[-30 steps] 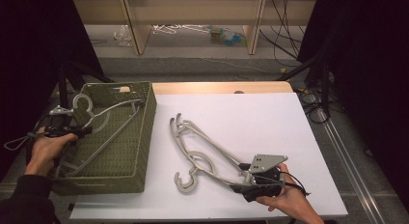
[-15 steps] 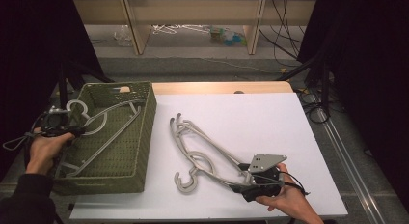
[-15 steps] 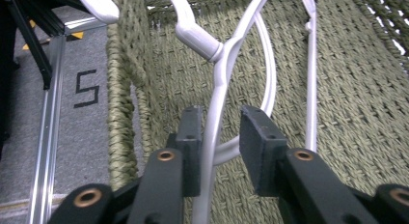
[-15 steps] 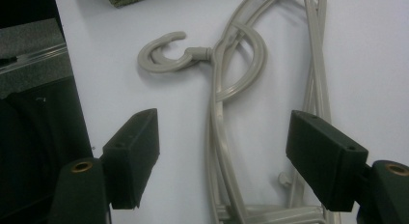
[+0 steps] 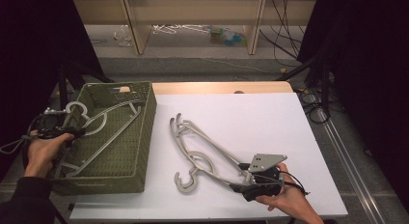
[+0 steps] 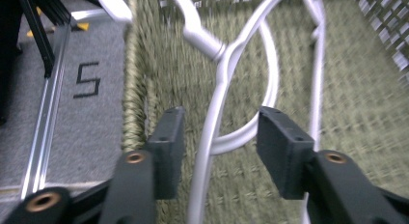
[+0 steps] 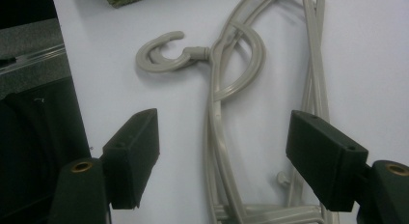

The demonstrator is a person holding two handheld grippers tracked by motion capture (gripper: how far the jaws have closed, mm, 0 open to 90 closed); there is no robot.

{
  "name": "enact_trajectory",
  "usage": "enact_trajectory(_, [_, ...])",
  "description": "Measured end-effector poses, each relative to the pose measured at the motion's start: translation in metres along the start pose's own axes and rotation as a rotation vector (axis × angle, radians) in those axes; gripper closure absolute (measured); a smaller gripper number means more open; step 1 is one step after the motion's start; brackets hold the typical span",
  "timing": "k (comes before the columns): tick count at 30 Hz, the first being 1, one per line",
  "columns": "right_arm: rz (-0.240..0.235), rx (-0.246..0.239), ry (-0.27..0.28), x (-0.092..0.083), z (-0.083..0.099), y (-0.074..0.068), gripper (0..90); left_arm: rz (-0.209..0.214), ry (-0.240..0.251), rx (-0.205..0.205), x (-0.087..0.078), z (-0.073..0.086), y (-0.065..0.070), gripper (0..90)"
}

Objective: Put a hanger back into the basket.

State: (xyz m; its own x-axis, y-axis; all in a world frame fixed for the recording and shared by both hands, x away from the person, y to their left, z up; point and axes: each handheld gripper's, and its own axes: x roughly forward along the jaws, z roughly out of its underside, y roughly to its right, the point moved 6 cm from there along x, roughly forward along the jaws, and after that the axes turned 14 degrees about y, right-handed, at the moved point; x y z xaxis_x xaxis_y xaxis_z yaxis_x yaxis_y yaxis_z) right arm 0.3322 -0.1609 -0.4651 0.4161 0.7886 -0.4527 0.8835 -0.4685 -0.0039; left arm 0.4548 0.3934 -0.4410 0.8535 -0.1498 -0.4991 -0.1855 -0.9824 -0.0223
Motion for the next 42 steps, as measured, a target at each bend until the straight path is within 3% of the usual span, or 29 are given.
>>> enact_trajectory(1, [0.000,0.004,-0.004,0.000,0.000,0.000,28.6,0.014,0.019,0.010,-0.004,-0.004,0.003,49.5])
enact_trajectory(2, [-0.002,0.004,-0.006,0.000,0.001,0.000,28.5,-0.013,0.031,-0.035,-0.010,-0.006,0.008,47.7])
enact_trajectory(4, [0.000,0.002,-0.003,0.001,0.000,-0.001,28.6,-0.008,0.046,-0.031,-0.015,-0.010,0.014,43.2])
enact_trajectory(8, [0.007,0.005,0.003,0.002,0.000,0.000,28.5,0.078,0.150,-0.017,-0.036,-0.022,0.051,36.2])
enact_trajectory(9, [0.007,0.005,0.003,0.002,0.000,0.000,28.5,0.078,0.150,-0.017,-0.036,-0.022,0.051,34.8])
enact_trajectory(10, [0.014,0.012,0.006,0.003,0.000,0.000,28.2,0.125,0.186,-0.020,-0.042,-0.024,0.068,33.8])
enact_trajectory(11, [0.014,0.012,0.006,0.003,0.000,0.000,28.2,0.125,0.186,-0.020,-0.042,-0.024,0.068,32.9])
enact_trajectory(13, [0.018,0.017,0.007,0.004,0.002,0.001,27.6,0.193,0.227,-0.025,-0.049,-0.024,0.092,30.9])
enact_trajectory(14, [0.022,0.017,0.011,0.005,0.002,0.001,27.0,0.193,0.227,-0.025,-0.049,-0.024,0.092,29.9])
enact_trajectory(15, [0.019,0.020,0.012,0.006,0.002,0.001,26.5,0.235,0.246,-0.031,-0.052,-0.024,0.101,28.8])
enact_trajectory(16, [0.022,0.025,0.012,0.006,0.002,0.001,26.0,0.321,0.289,-0.072,-0.058,-0.027,0.120,27.9])
enact_trajectory(17, [0.018,0.026,0.013,0.007,0.002,0.001,25.8,0.339,0.302,-0.066,-0.062,-0.028,0.129,27.2])
enact_trajectory(18, [0.018,0.026,0.013,0.007,0.002,0.001,25.8,0.339,0.302,-0.066,-0.062,-0.028,0.129,26.0])
enact_trajectory(19, [0.021,0.032,0.018,0.009,0.002,0.001,24.0,0.362,0.325,-0.032,-0.069,-0.029,0.146,24.3])
enact_trajectory(20, [0.030,0.039,0.017,0.009,0.002,0.001,22.9,0.387,0.340,-0.029,-0.073,-0.029,0.155,23.1])
enact_trajectory(21, [0.028,0.041,0.018,0.010,0.002,0.002,22.8,0.411,0.350,-0.023,-0.076,-0.029,0.164,22.3])
enact_trajectory(22, [0.028,0.041,0.018,0.010,0.002,0.002,22.8,0.411,0.350,-0.023,-0.076,-0.029,0.164,20.8])
enact_trajectory(23, [0.025,0.041,0.021,0.010,0.002,0.001,22.9,0.432,0.365,0.012,-0.077,-0.029,0.172,20.8])
enact_trajectory(26, [0.028,0.046,0.040,0.011,0.001,0.003,21.7,0.477,0.379,0.058,-0.082,-0.027,0.194,15.9])
enact_trajectory(27, [0.034,0.050,0.044,0.011,0.001,0.003,21.4,0.477,0.379,0.058,-0.082,-0.027,0.194,16.2])
enact_trajectory(28, [0.033,0.049,0.047,0.011,0.000,0.003,21.4,0.499,0.385,0.048,-0.084,-0.024,0.206,16.0])
enact_trajectory(29, [0.033,0.049,0.047,0.011,0.000,0.003,21.4,0.499,0.385,0.048,-0.084,-0.024,0.206,15.9])
enact_trajectory(30, [0.032,0.050,0.048,0.012,0.001,0.003,21.3,0.537,0.399,0.054,-0.086,-0.021,0.218,16.0])
enact_trajectory(31, [0.032,0.050,0.048,0.012,0.001,0.003,21.3,0.537,0.399,0.054,-0.086,-0.021,0.218,16.0])
enact_trajectory(34, [0.036,0.055,0.052,0.012,0.002,0.004,20.9,0.559,0.414,0.078,-0.089,-0.014,0.236,16.1])
enact_trajectory(35, [0.038,0.059,0.053,0.013,0.002,0.004,20.6,0.579,0.419,0.072,-0.091,-0.006,0.249,16.2])
enact_trajectory(37, [0.031,0.057,0.050,0.013,0.002,0.004,20.6,0.613,0.440,0.072,-0.092,-0.001,0.258,16.0])
enact_trajectory(38, [0.030,0.056,0.049,0.014,0.002,0.003,20.6,0.617,0.428,0.041,-0.093,0.003,0.264,15.8])
enact_trajectory(42, [0.027,0.052,0.047,0.015,0.002,0.001,20.7,0.639,0.440,0.072,-0.092,0.010,0.271,15.9])
